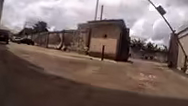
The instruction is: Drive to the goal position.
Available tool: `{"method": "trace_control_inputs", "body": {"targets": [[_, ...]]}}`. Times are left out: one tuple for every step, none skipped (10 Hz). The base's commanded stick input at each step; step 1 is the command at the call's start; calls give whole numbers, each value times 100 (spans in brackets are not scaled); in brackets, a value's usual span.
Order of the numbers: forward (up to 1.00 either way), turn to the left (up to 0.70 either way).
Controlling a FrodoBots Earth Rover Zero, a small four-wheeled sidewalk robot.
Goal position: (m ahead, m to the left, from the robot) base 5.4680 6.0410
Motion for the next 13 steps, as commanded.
{"method": "trace_control_inputs", "body": {"targets": [[70, 27], [70, 39], [70, 39], [70, 39], [70, 39], [70, 39], [70, 39], [70, 39], [70, 39], [70, 39], [70, 39], [70, 39], [70, 39]]}}
